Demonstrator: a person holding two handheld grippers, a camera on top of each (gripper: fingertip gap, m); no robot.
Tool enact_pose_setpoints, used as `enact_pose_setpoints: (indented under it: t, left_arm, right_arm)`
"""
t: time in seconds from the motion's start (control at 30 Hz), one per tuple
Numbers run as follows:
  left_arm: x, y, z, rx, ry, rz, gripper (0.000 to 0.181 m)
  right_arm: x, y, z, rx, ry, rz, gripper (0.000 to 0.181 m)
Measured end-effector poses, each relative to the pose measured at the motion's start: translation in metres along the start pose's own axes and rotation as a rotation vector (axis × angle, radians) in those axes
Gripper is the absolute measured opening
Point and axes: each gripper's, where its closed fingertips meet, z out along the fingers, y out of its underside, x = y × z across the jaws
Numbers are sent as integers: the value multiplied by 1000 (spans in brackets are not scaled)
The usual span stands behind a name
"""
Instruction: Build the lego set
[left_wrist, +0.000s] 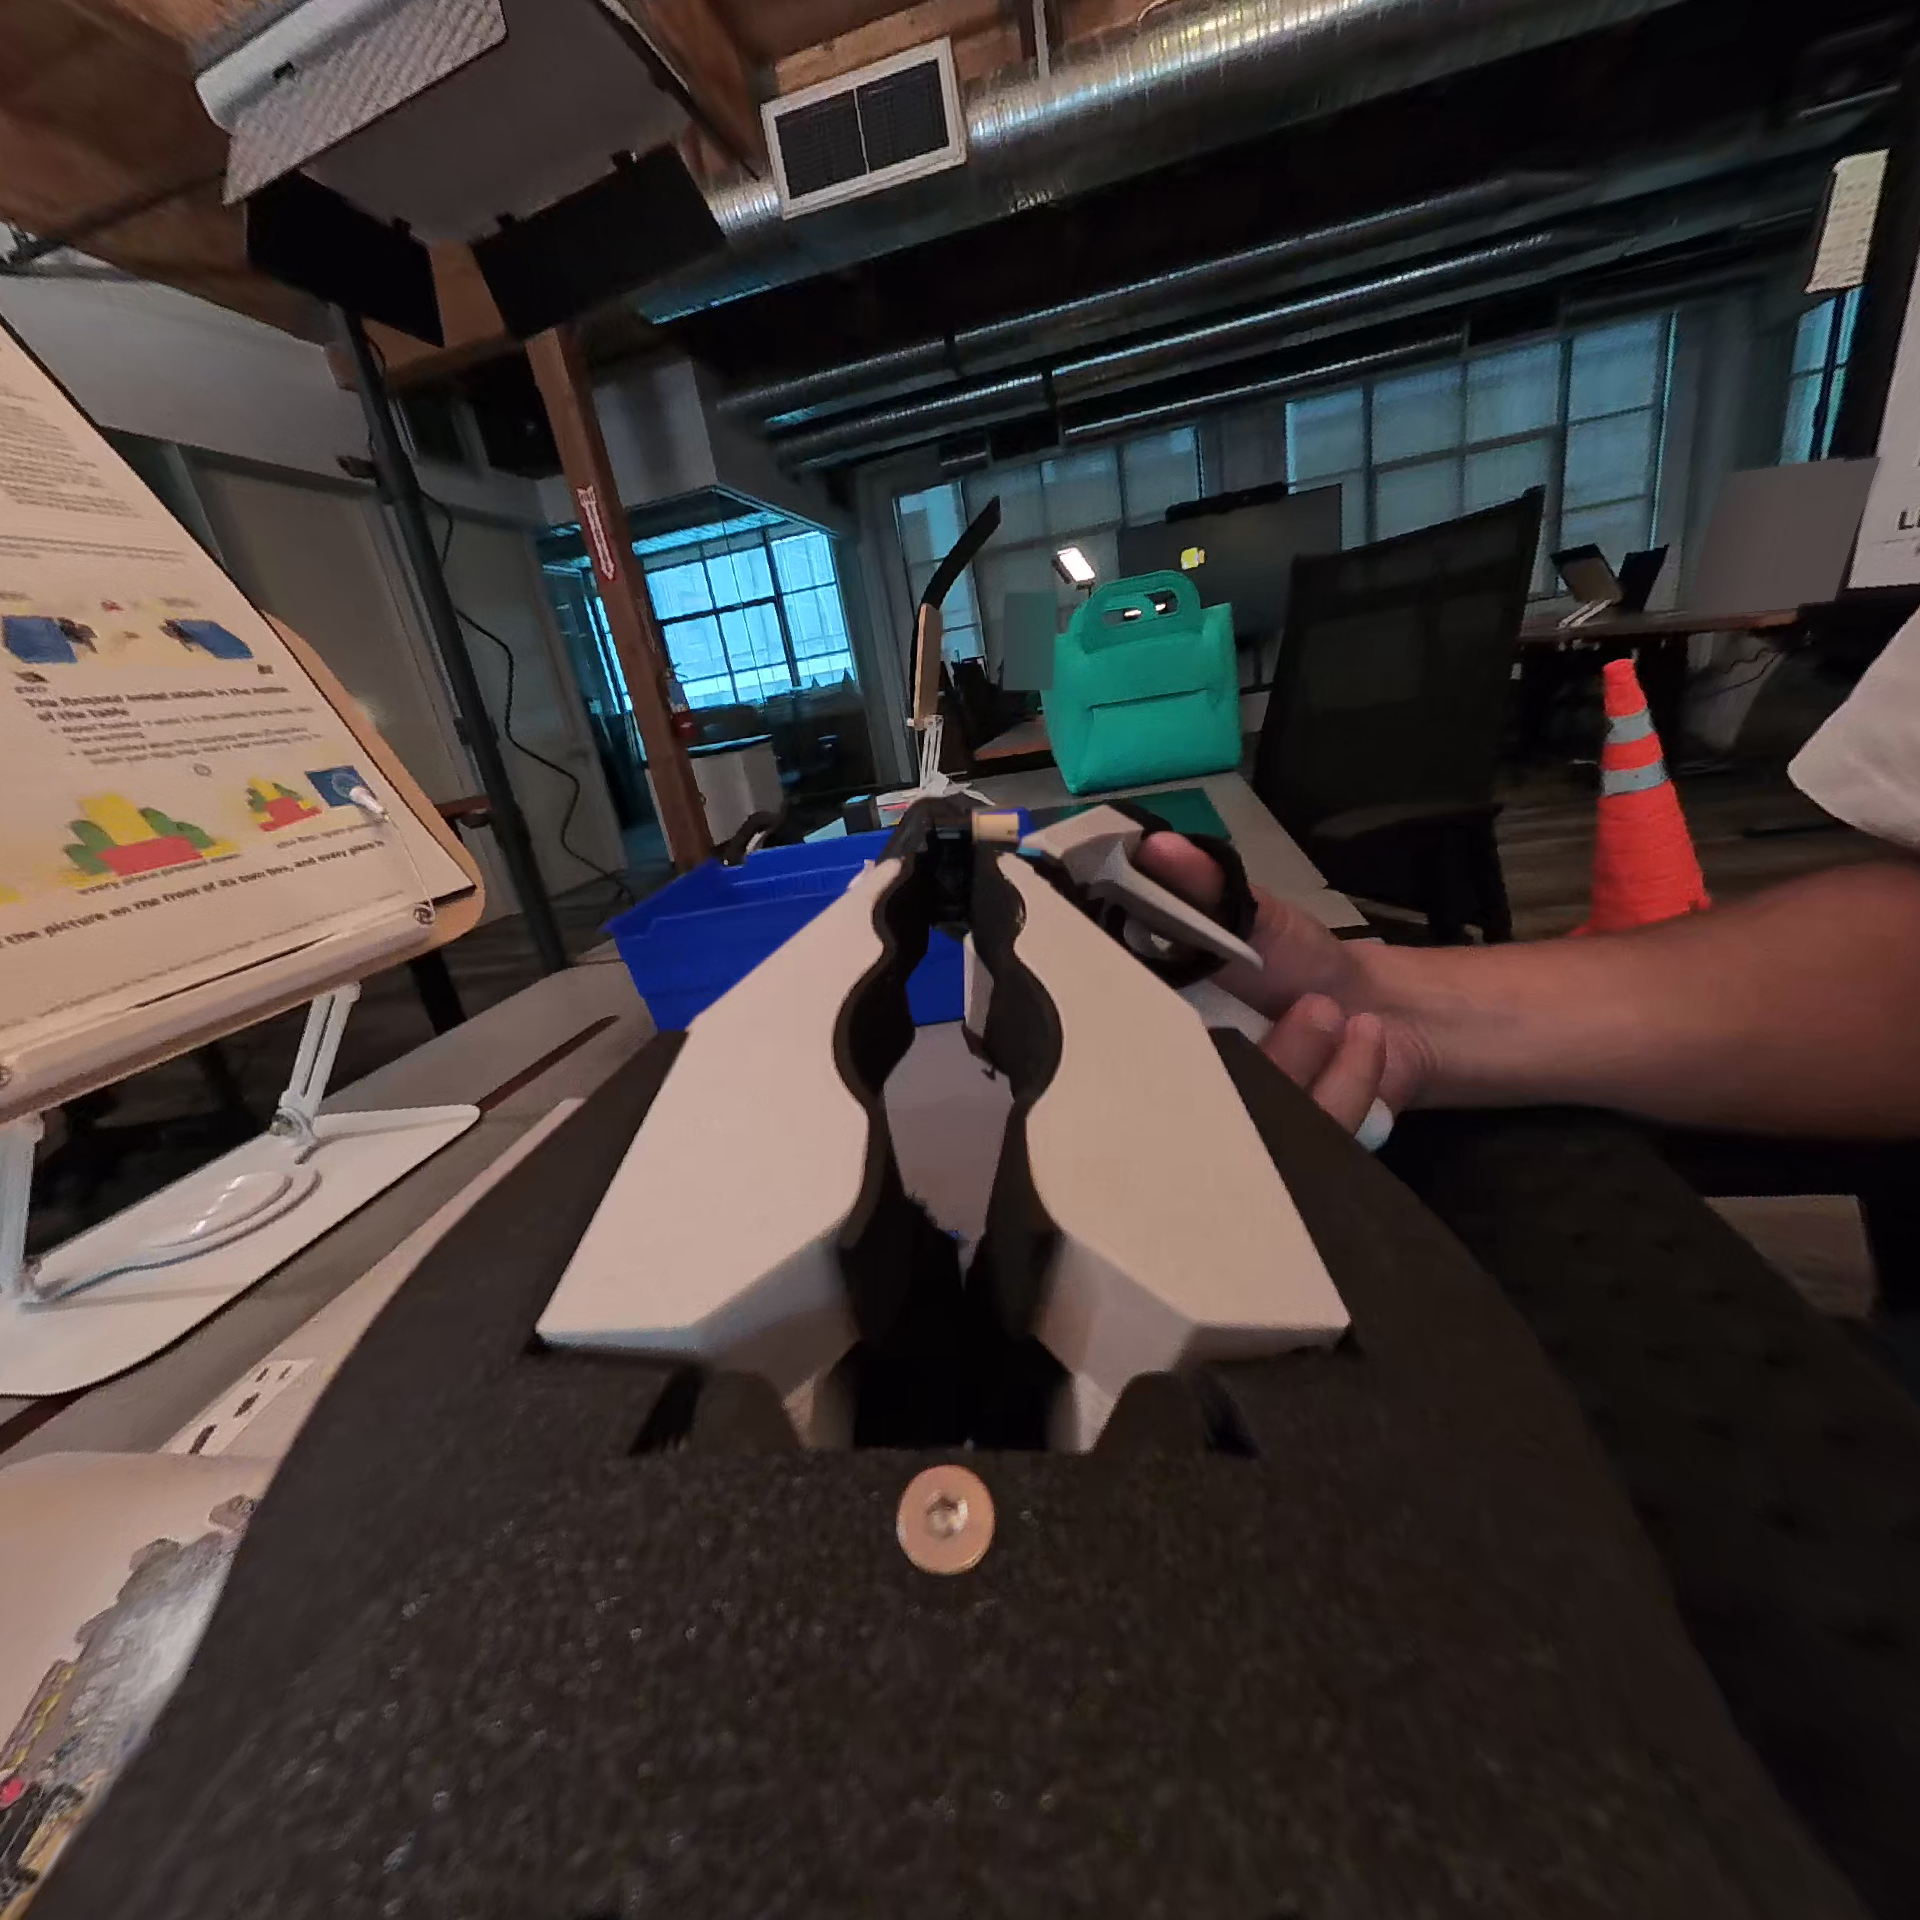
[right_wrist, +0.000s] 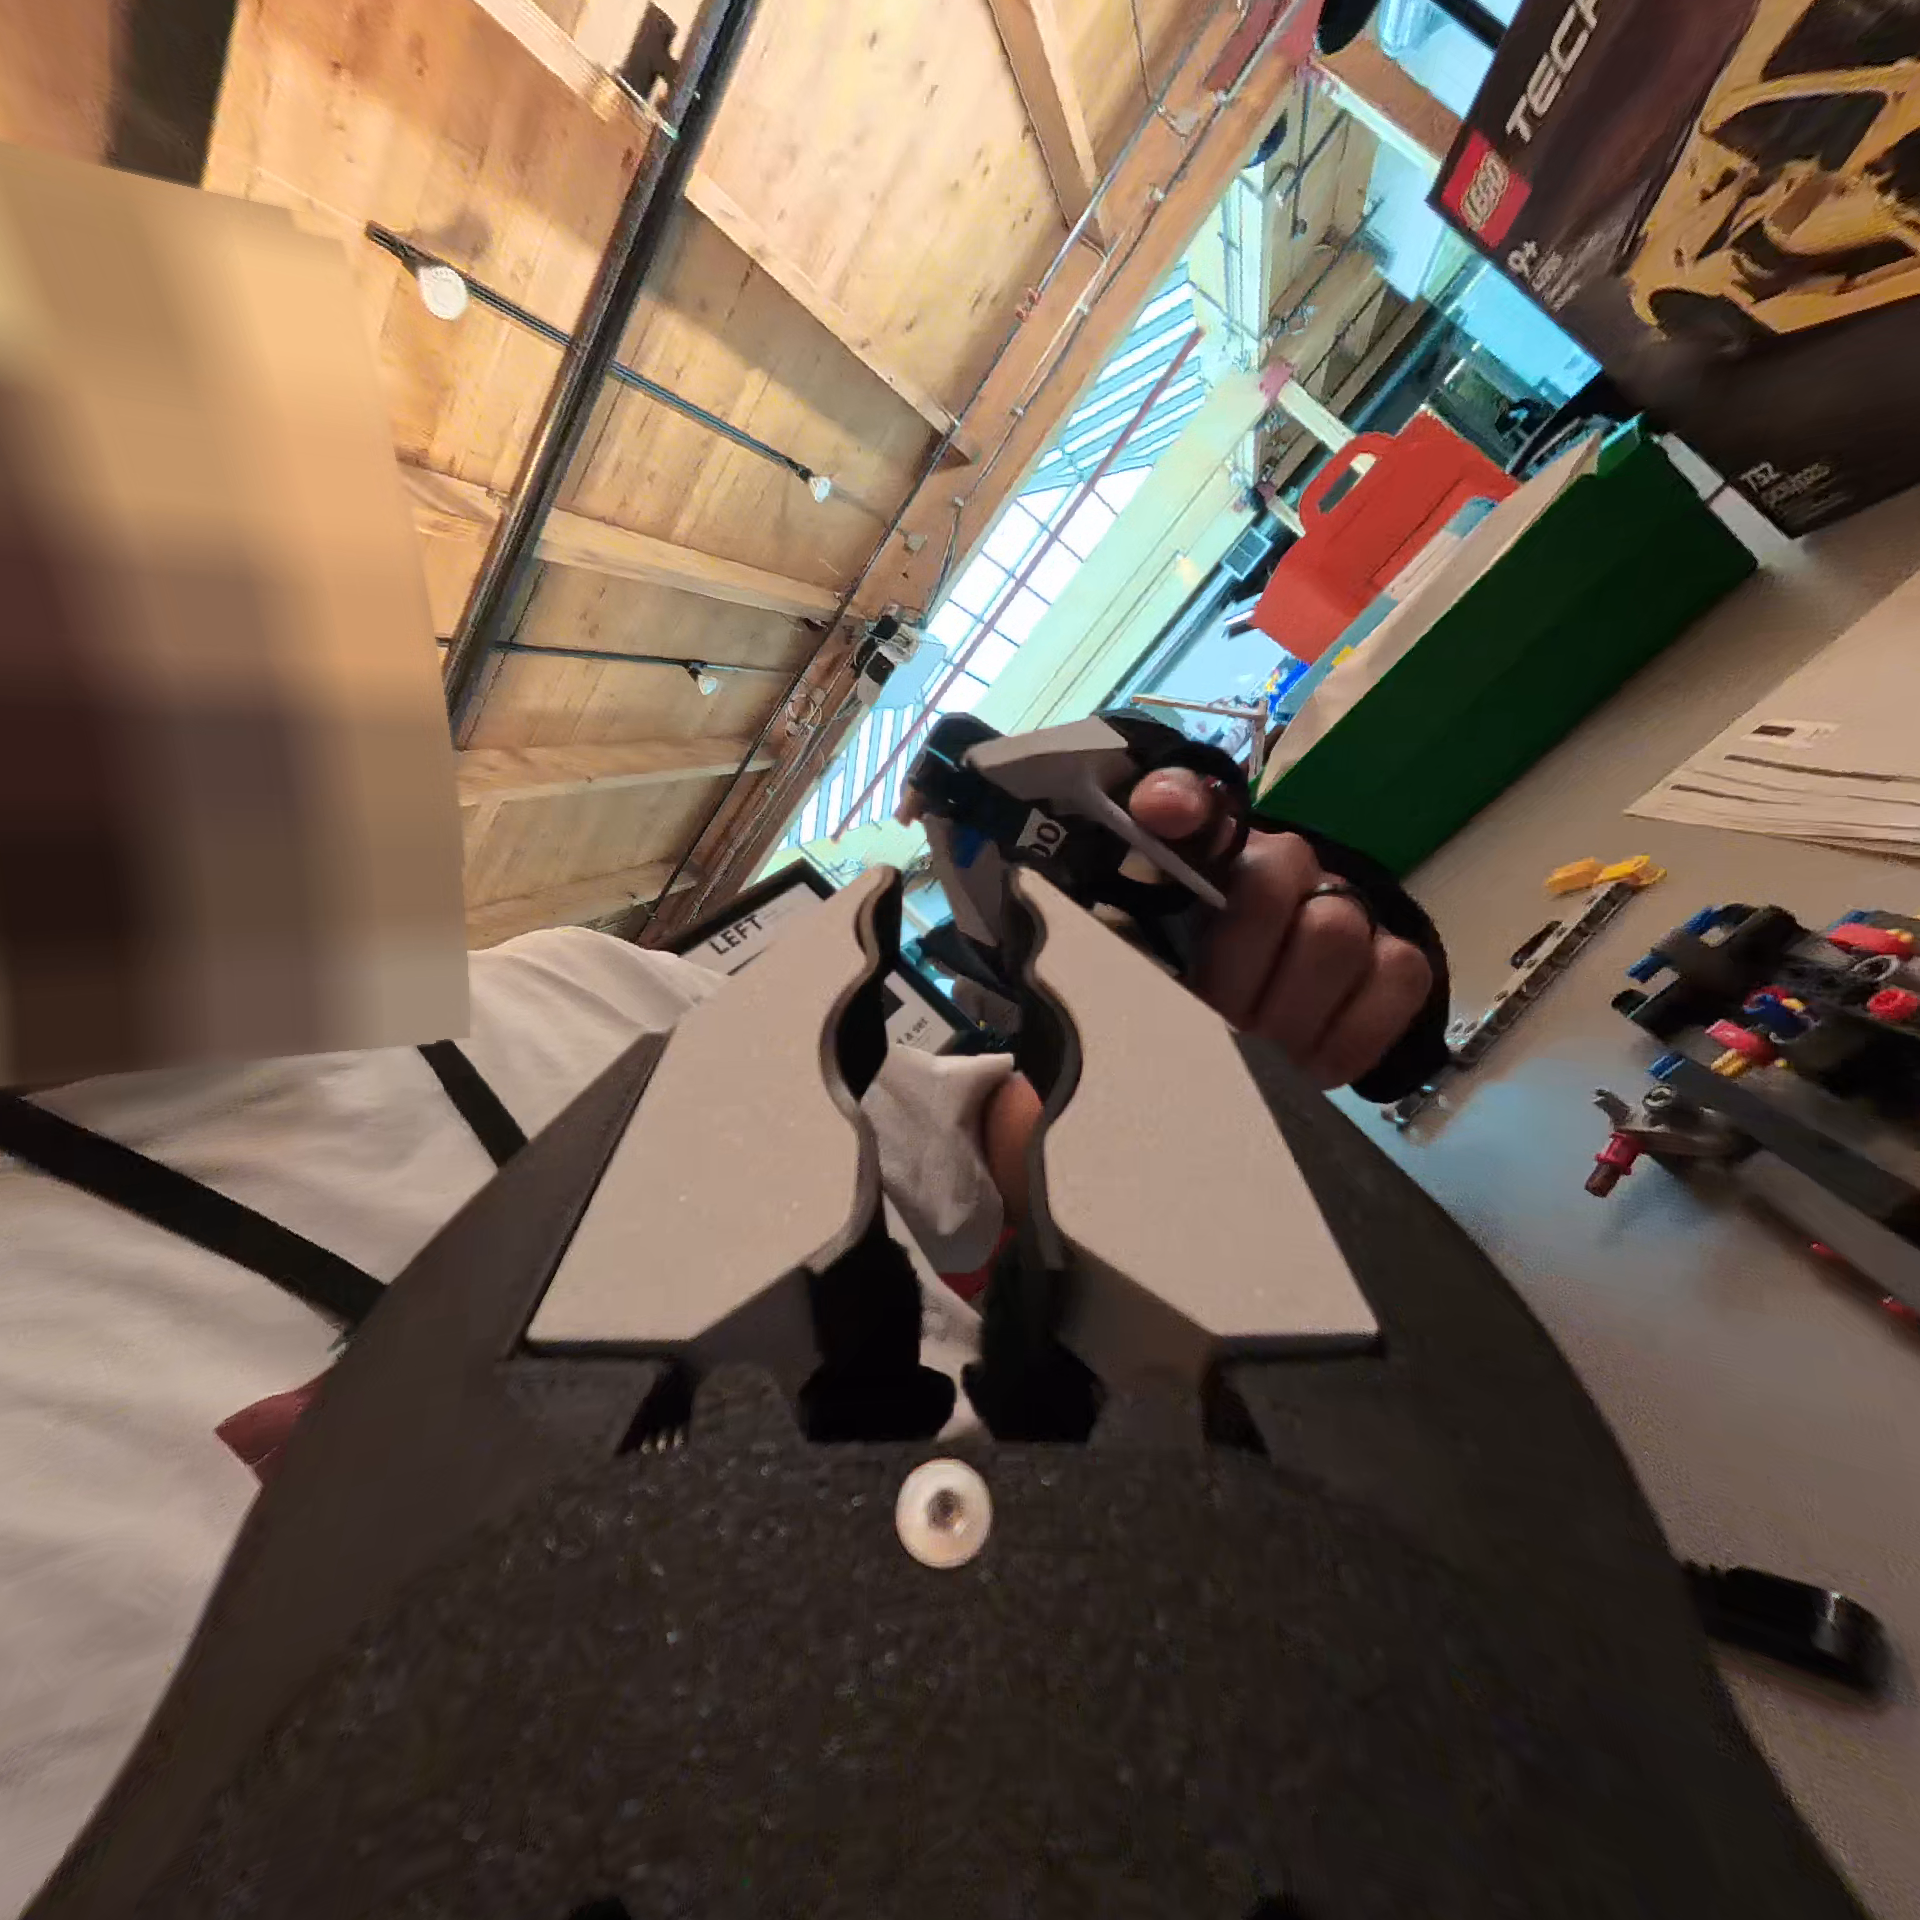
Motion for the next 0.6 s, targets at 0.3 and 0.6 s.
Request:
enact_pose_setpoints:
  t: [0.3,0.6]
  left_arm:
    - [-34,81,-16,-597,-207,372,6]
    - [-27,97,-18,-724,-198,617,6]
  right_arm:
    - [57,-16,-27,-4,559,-421,21]
    - [86,2,-27,-181,730,-523,13]
